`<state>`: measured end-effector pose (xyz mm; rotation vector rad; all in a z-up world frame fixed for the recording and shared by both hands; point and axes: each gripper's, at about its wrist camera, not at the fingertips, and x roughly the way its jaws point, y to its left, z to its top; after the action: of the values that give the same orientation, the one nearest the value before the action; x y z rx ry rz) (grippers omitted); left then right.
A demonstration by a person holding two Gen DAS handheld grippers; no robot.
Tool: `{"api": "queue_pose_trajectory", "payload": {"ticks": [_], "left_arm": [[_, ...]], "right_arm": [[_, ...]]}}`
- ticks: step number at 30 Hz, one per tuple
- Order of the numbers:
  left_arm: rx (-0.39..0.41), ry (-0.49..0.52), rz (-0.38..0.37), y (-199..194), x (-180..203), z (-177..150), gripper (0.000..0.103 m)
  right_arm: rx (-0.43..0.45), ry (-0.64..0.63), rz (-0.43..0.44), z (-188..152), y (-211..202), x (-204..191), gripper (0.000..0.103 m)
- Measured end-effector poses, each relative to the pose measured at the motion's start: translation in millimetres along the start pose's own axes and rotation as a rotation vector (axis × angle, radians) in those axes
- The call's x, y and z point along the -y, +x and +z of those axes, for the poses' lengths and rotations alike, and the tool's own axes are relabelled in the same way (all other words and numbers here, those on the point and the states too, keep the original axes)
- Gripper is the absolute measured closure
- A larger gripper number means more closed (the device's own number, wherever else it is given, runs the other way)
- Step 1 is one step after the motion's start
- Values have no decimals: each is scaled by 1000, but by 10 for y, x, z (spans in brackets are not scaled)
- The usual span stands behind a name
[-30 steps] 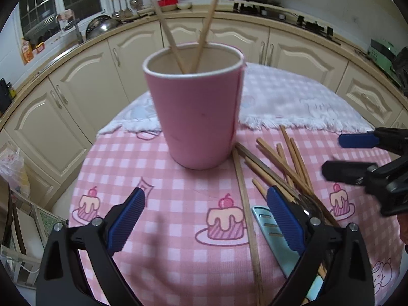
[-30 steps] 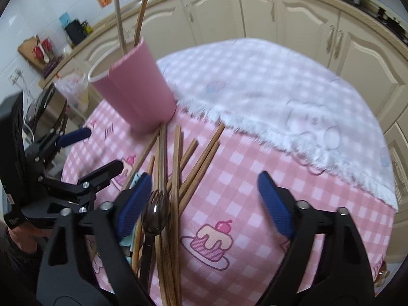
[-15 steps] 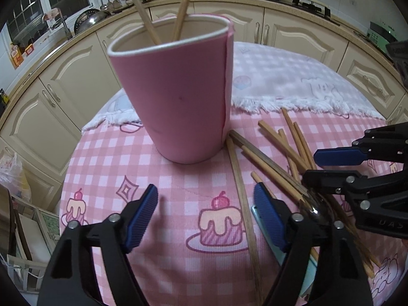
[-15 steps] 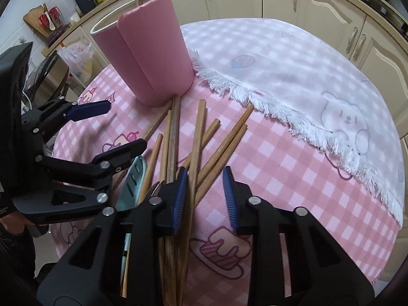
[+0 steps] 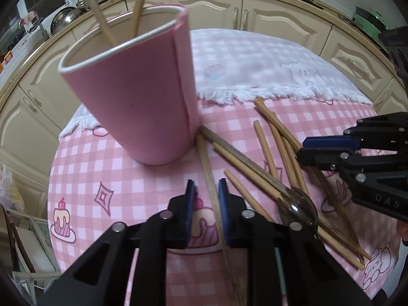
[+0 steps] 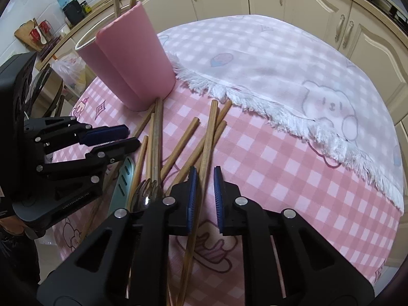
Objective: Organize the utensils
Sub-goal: 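Lower the left gripper and close on a chopstick while the right gripper grasps another, then lift both held chopsticks upright and carry them over the pink cup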
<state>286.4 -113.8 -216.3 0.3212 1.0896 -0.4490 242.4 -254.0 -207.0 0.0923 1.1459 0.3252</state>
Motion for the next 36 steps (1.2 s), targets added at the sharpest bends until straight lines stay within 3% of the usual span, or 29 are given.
{"api": "queue_pose_trajectory", "payload": {"ticks": [11,16,20,25,36], "left_arm": [[-13,16,16,58,38,85,90],[0,20,6,27,63,55,98],[29,-5,-18,-68,30,-28,98],[111,-49,-44,-311,-44,-136,98],[446,-190,-28,-1149,-365,-317,98]], "right_arm": [[-35,-11,-95,89,67,39,92],[-29,-52,-122,151,115,-46,95],[27,10,-41,94,7,73,97],[117,47,12,23,-233,160,97],[338,72,108,-37,-809,177,97]]}}
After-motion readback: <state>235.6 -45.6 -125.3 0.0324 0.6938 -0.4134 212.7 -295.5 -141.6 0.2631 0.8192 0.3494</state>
